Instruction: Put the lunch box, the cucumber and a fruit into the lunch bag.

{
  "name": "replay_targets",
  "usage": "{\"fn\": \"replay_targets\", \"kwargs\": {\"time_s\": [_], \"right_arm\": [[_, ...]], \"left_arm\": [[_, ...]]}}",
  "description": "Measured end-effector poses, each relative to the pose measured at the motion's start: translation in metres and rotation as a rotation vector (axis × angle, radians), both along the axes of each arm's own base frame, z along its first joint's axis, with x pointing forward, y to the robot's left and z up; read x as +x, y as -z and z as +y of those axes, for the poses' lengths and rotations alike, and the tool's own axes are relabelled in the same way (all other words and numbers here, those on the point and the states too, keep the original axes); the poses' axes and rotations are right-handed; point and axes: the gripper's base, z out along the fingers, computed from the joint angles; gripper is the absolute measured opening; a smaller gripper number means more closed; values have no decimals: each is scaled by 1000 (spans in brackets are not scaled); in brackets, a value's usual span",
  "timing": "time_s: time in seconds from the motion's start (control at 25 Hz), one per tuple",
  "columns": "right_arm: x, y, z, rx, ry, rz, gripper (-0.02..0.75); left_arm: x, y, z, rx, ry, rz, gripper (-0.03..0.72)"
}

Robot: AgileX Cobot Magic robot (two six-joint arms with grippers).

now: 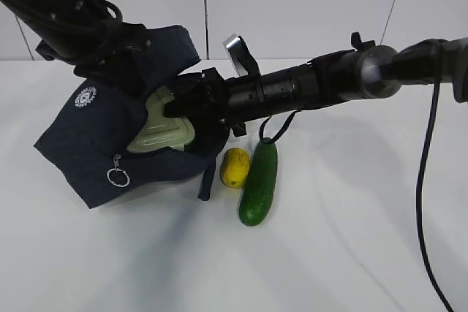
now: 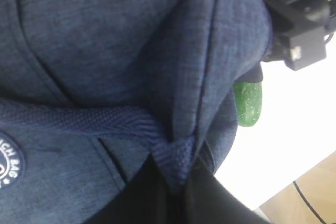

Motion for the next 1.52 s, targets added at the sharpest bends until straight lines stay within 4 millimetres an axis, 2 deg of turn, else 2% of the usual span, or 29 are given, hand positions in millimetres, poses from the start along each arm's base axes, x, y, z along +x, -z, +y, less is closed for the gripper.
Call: {"fn": "replay_targets", "kwargs": {"time_s": [0.28, 0.56, 0.92, 1.28, 1.44, 1.52], "right_arm": [[2, 2, 6, -21, 48, -21, 363], [3, 6, 17, -72, 104, -42, 363], [3, 8, 16, -99, 106, -59, 365], [0, 6, 16, -81, 59, -58, 433], [4, 5, 1, -76, 29, -57, 438], [10, 4, -18, -63, 36, -39, 439]], "left_arm": [[9, 23, -5, -1, -10, 55, -8], [10, 24, -5, 0, -11, 50, -8], [13, 30, -6, 2, -15, 61, -8], [13, 31, -7, -1, -17, 62, -8], [13, 31, -7, -1, -17, 62, -8], [13, 31, -7, -1, -17, 62, -8]]}}
